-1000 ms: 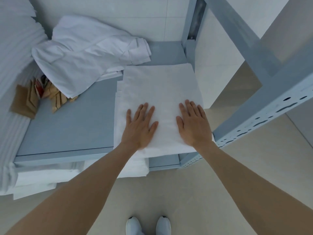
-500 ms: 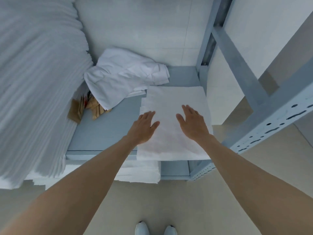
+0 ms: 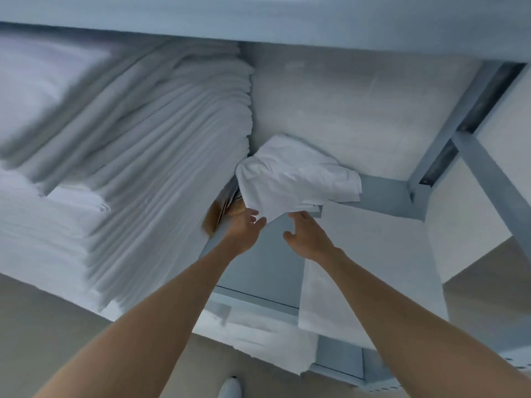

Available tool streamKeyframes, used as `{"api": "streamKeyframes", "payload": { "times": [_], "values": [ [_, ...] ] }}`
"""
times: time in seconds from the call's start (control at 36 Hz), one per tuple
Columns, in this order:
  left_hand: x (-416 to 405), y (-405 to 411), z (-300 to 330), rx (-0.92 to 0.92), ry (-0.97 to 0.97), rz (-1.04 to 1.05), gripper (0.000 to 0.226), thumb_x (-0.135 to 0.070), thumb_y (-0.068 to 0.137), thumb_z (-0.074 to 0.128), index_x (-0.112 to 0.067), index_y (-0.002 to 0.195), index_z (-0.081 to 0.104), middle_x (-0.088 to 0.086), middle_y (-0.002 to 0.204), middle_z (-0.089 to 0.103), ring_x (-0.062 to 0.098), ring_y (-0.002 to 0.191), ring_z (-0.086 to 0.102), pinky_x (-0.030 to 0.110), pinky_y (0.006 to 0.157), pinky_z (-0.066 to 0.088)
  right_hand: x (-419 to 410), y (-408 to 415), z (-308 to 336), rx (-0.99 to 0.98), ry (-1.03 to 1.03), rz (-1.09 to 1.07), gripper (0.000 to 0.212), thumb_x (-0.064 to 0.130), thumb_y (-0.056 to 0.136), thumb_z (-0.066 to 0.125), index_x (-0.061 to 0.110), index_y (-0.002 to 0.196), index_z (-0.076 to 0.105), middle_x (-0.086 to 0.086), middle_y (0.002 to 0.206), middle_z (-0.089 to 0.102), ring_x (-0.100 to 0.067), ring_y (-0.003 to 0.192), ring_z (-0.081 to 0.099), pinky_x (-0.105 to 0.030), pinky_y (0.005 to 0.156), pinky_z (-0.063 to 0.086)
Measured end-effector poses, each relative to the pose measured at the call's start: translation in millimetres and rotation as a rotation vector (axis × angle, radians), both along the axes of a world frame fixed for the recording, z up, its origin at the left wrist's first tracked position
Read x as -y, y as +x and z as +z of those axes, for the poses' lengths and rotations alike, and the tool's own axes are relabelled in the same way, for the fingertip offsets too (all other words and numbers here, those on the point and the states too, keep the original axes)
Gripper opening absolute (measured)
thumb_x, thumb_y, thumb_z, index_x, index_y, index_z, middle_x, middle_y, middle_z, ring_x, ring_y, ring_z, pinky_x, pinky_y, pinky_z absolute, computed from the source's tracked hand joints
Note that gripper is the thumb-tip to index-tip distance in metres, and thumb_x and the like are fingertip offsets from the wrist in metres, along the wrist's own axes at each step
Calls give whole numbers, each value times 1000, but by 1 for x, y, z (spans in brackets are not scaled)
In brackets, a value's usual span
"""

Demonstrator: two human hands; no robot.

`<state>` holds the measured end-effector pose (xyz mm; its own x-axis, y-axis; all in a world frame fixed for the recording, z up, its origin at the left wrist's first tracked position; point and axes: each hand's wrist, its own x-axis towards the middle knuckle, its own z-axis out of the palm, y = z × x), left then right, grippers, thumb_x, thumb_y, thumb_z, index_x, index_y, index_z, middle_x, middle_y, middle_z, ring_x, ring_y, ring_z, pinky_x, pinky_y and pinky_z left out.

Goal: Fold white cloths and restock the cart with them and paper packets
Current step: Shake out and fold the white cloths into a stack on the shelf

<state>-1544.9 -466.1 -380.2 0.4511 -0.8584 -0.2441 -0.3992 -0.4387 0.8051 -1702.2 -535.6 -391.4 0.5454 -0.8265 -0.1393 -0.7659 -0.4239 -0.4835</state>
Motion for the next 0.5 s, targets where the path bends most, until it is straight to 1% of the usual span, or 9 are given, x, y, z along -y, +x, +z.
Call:
{"api": "streamKeyframes", "payload": {
  "times": [0.08,0.14,0.17,0.22,0.28,0.33,0.39,0.44,0.5],
  "values": [
    [15,18,-22,-71,-30,29,42,-26,100,54,-10,138,48,8,127,56,22,104,56,27,78,44,16,34,-29,-5,20,-33,62,28,95,55,12,150,32,-9,153,33,-28,137,40,-38,109,38],
    [24,27,-39,-115,-41,51,40,-22,100,54,-9,137,48,4,120,56,16,98,53,20,66,40,26,53,-47,19,68,-87,63,28,94,57,13,150,32,-8,151,34,-28,132,46,-36,105,40],
    [27,31,-48,-121,-54,66,38,-20,100,54,-7,135,49,5,117,57,17,97,54,20,63,38,30,61,-57,30,93,-109,64,28,93,58,13,149,32,-8,150,35,-29,130,48,-35,103,41],
    [32,37,-60,-73,-100,80,34,-18,102,52,-4,133,51,11,123,60,25,108,58,19,73,37,38,75,-76,63,127,-141,66,27,91,61,13,149,32,-8,148,36,-29,129,48,-36,102,42],
    [34,41,-68,-55,-126,90,34,-18,103,49,-5,134,52,12,131,60,29,120,57,24,85,40,44,87,-91,100,147,-156,69,29,90,64,12,149,32,-8,146,37,-30,130,47,-38,102,44],
    [39,46,-76,-81,-107,83,30,-18,101,50,-7,128,55,11,124,63,28,115,59,32,90,45,49,101,-104,121,101,-156,73,35,89,66,11,149,32,-8,147,35,-30,135,38,-40,103,43],
    [46,53,-82,-131,-90,74,23,-18,98,54,-9,118,57,5,112,65,23,101,61,33,84,49,55,116,-110,126,37,-152,73,37,90,64,11,149,32,-7,149,35,-30,137,33,-40,106,40],
    [53,57,-86,-181,-101,76,21,-16,95,56,-13,116,56,-1,108,64,14,90,60,27,72,49,61,128,-115,77,-17,-114,66,33,91,60,12,148,34,-7,148,36,-29,136,32,-39,105,39],
    [58,61,-88,-199,-109,91,27,-9,92,56,-12,119,55,-2,108,62,13,93,59,25,73,49,65,137,-118,42,-55,-115,57,30,93,57,12,144,38,-8,143,40,-29,132,34,-39,99,41]
  ]
}}
